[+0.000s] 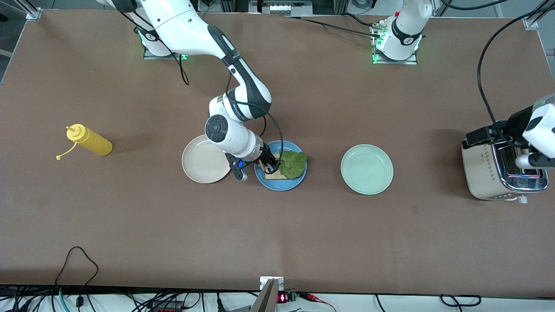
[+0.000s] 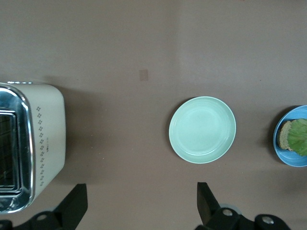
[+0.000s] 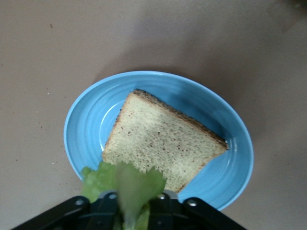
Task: Make sandwich in blue plate with both arms
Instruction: 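Lay the lettuce on the toast and open the right gripper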
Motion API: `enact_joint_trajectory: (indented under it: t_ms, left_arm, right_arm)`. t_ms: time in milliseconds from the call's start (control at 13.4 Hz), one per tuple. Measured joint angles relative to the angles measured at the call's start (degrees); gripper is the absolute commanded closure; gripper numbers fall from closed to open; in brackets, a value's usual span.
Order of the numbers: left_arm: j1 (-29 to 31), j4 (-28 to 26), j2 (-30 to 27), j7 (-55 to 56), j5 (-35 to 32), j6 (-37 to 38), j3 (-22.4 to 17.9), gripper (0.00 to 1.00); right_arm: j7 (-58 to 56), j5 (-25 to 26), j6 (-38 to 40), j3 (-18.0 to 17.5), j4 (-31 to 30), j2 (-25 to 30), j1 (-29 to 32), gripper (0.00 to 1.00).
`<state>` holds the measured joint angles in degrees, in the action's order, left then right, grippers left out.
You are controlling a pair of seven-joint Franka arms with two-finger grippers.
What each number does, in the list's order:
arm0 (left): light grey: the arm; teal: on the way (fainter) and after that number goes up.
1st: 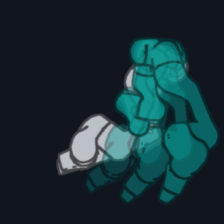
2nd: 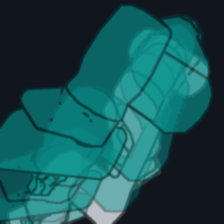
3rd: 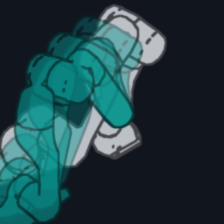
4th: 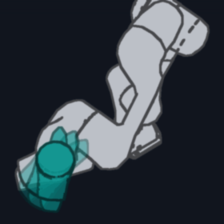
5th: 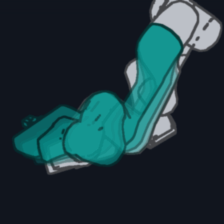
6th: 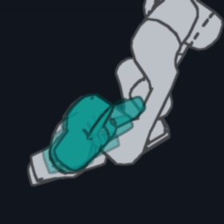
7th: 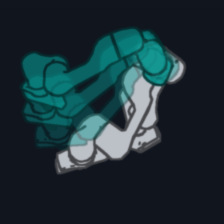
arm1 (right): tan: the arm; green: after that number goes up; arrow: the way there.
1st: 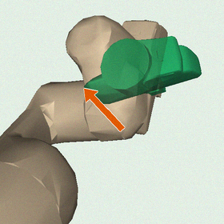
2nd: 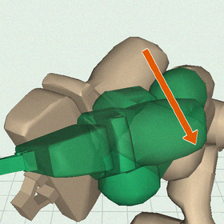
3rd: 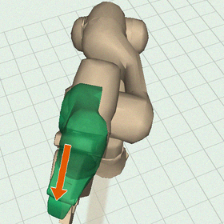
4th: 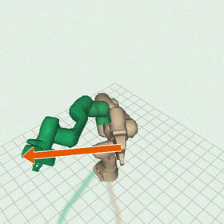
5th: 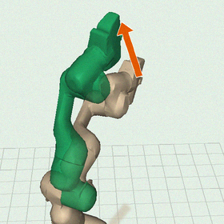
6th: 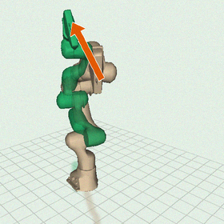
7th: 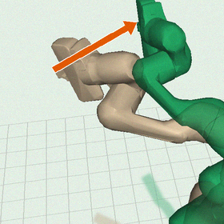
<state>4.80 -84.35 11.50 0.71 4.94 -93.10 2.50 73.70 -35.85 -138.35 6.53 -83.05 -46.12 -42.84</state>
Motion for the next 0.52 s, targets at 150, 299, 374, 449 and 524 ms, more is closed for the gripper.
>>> enact_joint_trajectory:
  t_ms: [150,299,374,449,524]
  left_arm:
    - [-0.02,-1.20,-2.18,-0.14,-1.77,0.19,0.58,0.00]
    - [-0.04,-3.02,-4.01,-0.33,-2.08,0.18,0.69,0.00]
    - [-0.04,-4.30,-4.91,-0.37,-2.11,-0.13,0.69,0.00]
    - [-0.04,-6.03,-5.89,-0.41,-2.12,-1.15,0.70,0.00]
    - [-0.05,-8.08,-6.94,-0.43,-2.12,-2.35,0.72,0.00]
  right_arm:
    - [0.00,0.00,0.01,0.15,0.43,-0.27,0.02,0.16]
    - [0.00,0.01,0.01,0.23,0.50,-0.29,0.03,0.00]
    - [0.00,0.01,0.01,0.23,0.52,-0.29,0.02,0.00]
    - [-0.06,0.10,0.01,0.26,0.61,-0.29,0.02,0.00]
    - [-0.33,0.51,0.02,0.42,0.76,-0.28,0.05,0.00]
